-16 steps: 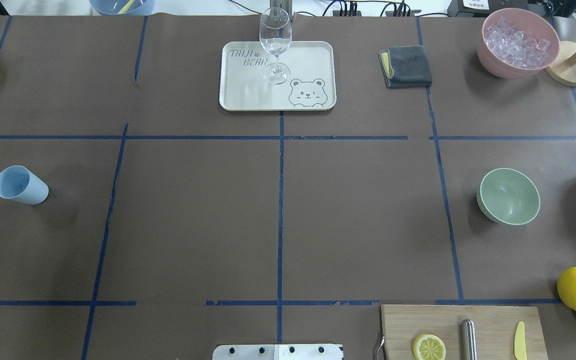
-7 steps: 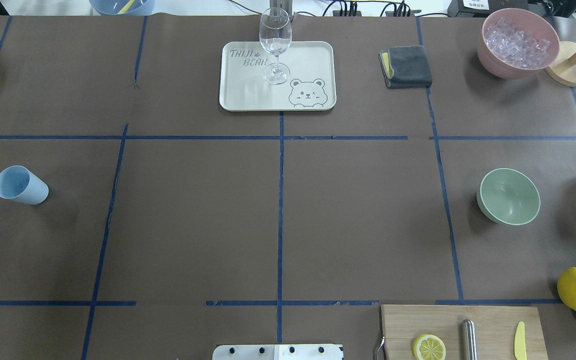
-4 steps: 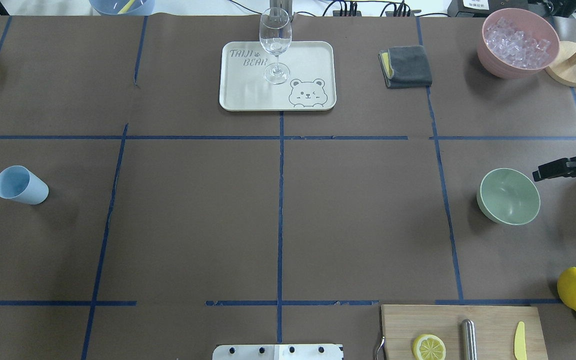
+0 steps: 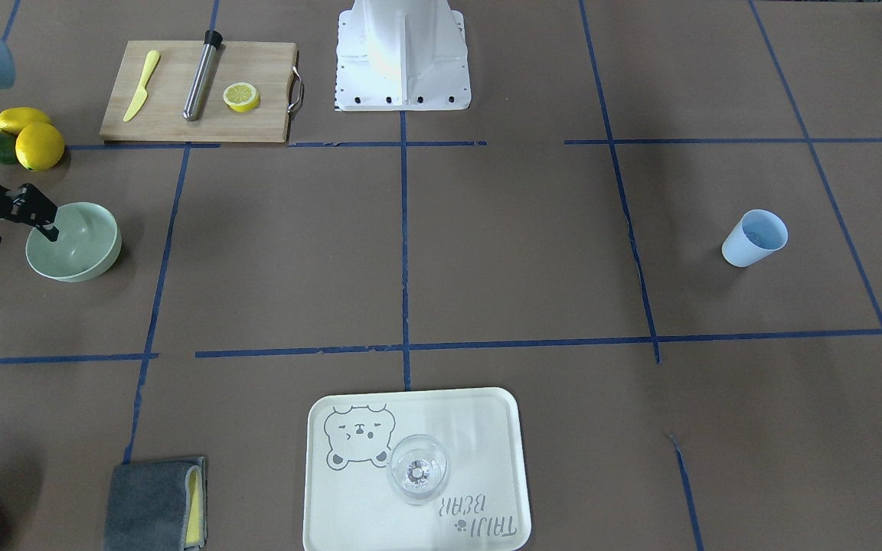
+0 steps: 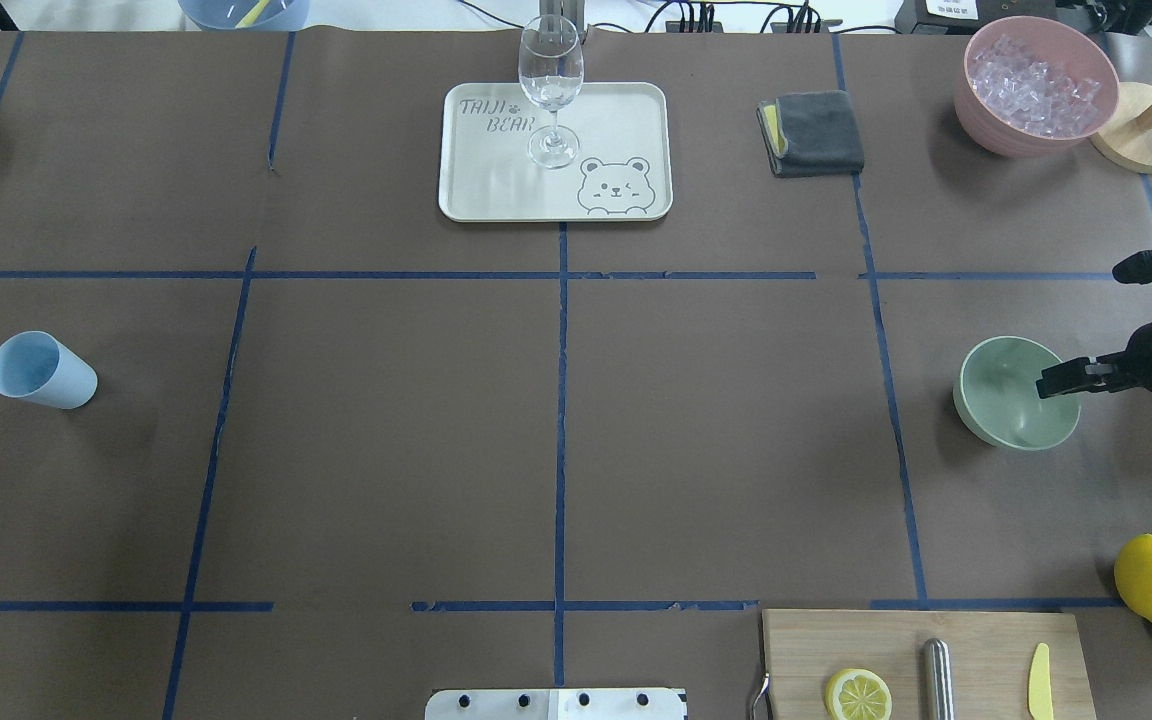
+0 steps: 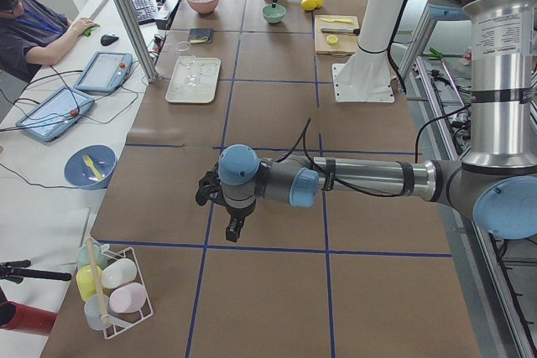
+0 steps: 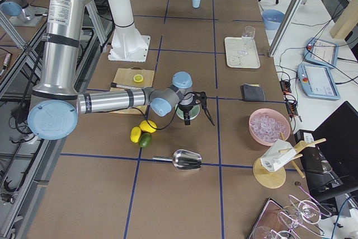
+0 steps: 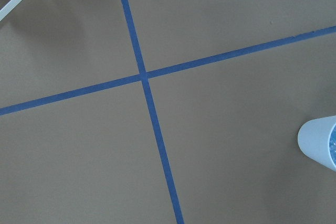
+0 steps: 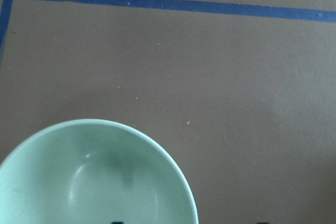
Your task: Pour ice into bowl
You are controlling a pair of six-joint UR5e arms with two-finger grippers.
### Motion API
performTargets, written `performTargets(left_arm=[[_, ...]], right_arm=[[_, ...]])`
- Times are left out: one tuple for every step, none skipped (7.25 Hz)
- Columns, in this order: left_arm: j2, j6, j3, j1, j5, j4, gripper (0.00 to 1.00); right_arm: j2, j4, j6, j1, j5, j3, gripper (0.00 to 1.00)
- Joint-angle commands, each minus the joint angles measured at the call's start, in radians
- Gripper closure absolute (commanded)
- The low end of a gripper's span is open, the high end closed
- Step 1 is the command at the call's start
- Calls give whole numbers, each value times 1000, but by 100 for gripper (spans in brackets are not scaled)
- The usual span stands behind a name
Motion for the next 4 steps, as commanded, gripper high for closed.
performTargets(left_arm=[[0,0,0,2,0,0,0],[0,0,0,2,0,0,0],[0,0,0,2,0,-2,0],[0,0,0,2,0,-2,0]], right_arm=[[0,1,1,-25,-10,-13,53],[0,-1,0,-24,-14,-13,100],[0,-1,-11,-22,-30,-6,100],[9,-1,-18,-20,-33,3,100]])
